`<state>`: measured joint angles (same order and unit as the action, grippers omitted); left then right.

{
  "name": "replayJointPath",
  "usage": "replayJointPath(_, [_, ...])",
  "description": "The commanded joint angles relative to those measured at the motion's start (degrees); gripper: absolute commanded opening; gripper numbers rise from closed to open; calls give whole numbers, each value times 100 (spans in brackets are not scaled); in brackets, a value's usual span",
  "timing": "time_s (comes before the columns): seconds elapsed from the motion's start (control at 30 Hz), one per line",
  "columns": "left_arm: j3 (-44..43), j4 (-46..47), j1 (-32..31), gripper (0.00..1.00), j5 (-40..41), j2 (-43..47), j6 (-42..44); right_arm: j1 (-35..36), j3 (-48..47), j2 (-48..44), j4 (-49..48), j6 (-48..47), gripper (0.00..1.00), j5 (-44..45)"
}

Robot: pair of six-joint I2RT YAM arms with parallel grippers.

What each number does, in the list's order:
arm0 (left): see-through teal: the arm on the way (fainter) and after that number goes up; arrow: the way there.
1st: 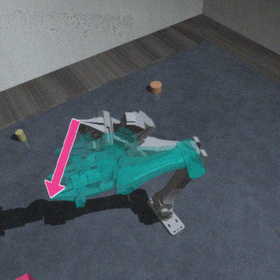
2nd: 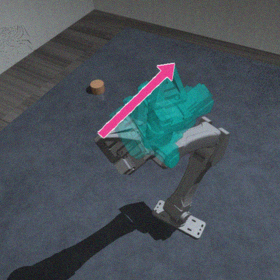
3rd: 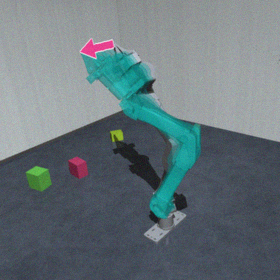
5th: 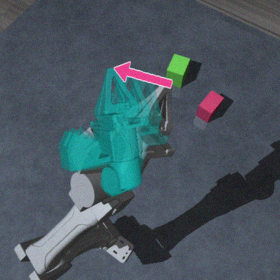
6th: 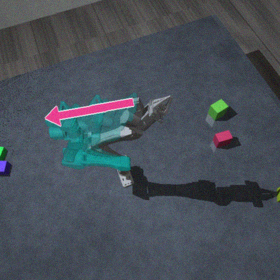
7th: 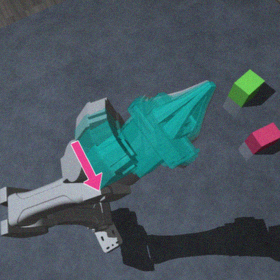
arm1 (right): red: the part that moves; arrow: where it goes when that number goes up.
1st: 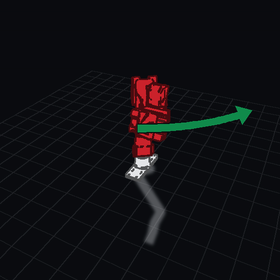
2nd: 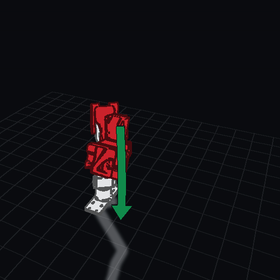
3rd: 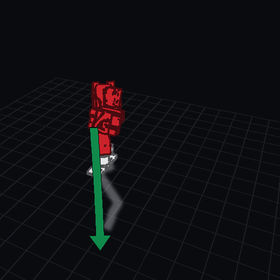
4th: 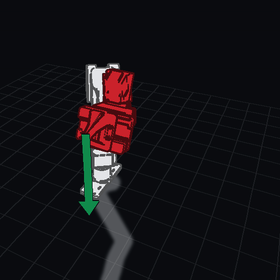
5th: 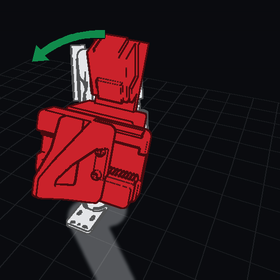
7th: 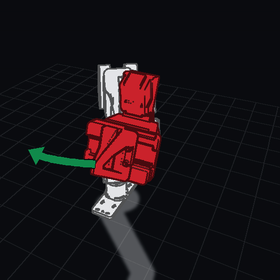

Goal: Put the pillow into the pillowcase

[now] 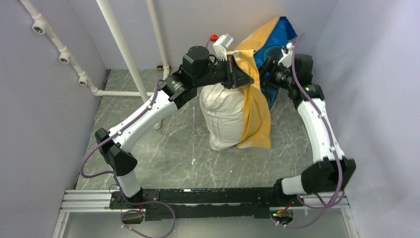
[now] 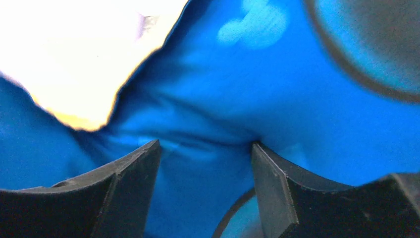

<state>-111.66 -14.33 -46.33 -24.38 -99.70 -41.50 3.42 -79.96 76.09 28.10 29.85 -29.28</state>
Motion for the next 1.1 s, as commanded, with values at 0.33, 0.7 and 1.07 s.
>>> replayJointPath(0.33, [2747,-1374,1745,0,2593,3239,318,873,-2809,3031,911,-825,93,-400])
replayJointPath(0.7, [2110,-2992,2295,73,1396,2561,1403,862,-538,954,1032,-1202,99,198])
replayJointPath(1.07, [1833,-3512,2295,91,1325,3198,1486,2016,1327,-222,983,-1016,82,-991])
